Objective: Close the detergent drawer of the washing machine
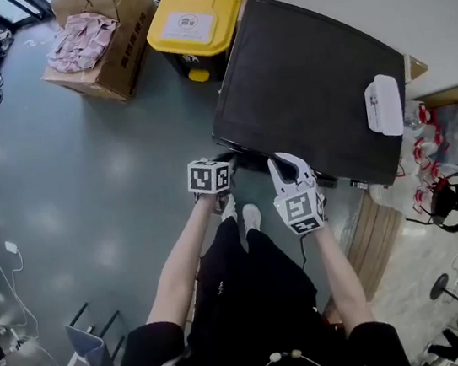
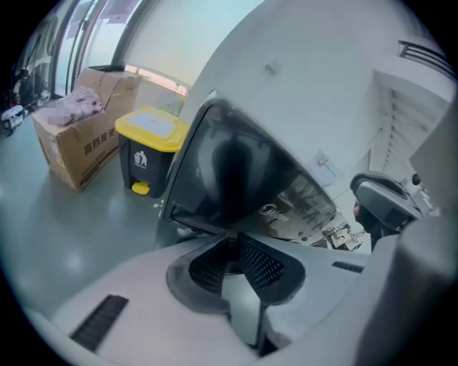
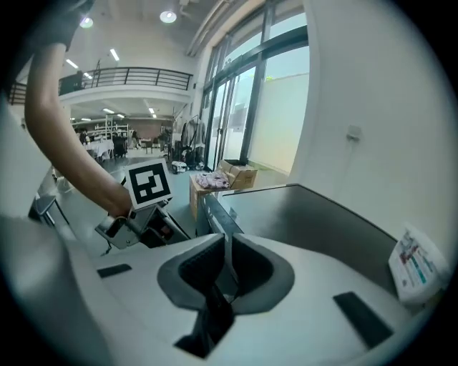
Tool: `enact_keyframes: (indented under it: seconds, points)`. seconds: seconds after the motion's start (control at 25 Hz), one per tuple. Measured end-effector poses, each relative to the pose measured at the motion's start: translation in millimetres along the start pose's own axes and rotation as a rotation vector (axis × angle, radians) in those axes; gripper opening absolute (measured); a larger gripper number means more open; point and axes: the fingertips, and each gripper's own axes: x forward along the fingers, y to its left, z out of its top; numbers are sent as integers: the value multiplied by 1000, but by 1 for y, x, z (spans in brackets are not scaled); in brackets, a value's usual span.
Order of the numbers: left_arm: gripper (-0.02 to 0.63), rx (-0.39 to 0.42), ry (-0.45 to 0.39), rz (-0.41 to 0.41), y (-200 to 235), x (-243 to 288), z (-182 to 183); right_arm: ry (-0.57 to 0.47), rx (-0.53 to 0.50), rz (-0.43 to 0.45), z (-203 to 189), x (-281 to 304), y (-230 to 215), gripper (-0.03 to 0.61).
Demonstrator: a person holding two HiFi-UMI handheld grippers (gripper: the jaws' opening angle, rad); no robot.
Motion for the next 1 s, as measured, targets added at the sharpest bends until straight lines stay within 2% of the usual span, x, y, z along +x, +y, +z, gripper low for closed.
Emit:
enact_keyframes:
  seconds: [0.08,0.16,0.28,0.4,0.48,0.68,0.76,1.0]
  points:
    - [33,43,-57,-61,-19,-18,9,-51,42,19,13,-11,2,35]
    - [32,124,-150,-138,-48,-41,26,-112,95,30,28,-24,0,32]
    - [32,348,-260,-233,-101,-77,51,-222,194,34,52,-46,-8,21]
    - [32,584,-329,-247,-146,-109,65,-316,225,18,75,-69,-14,8]
    - [32,666,-388,-228,-168,-130,77,-370,221,3,94,-85,-17,6]
    - [32,673,-607,-241,-221,-192,106,-488,221,-20,133,-129,-19,6]
    - [24,676,-667,-231,-237,-216,114,-519,241,-25,142,-144,-19,5]
    - [12,667,-711,-163,-248,-260,118,-556,287,-88,152,-182,-21,3]
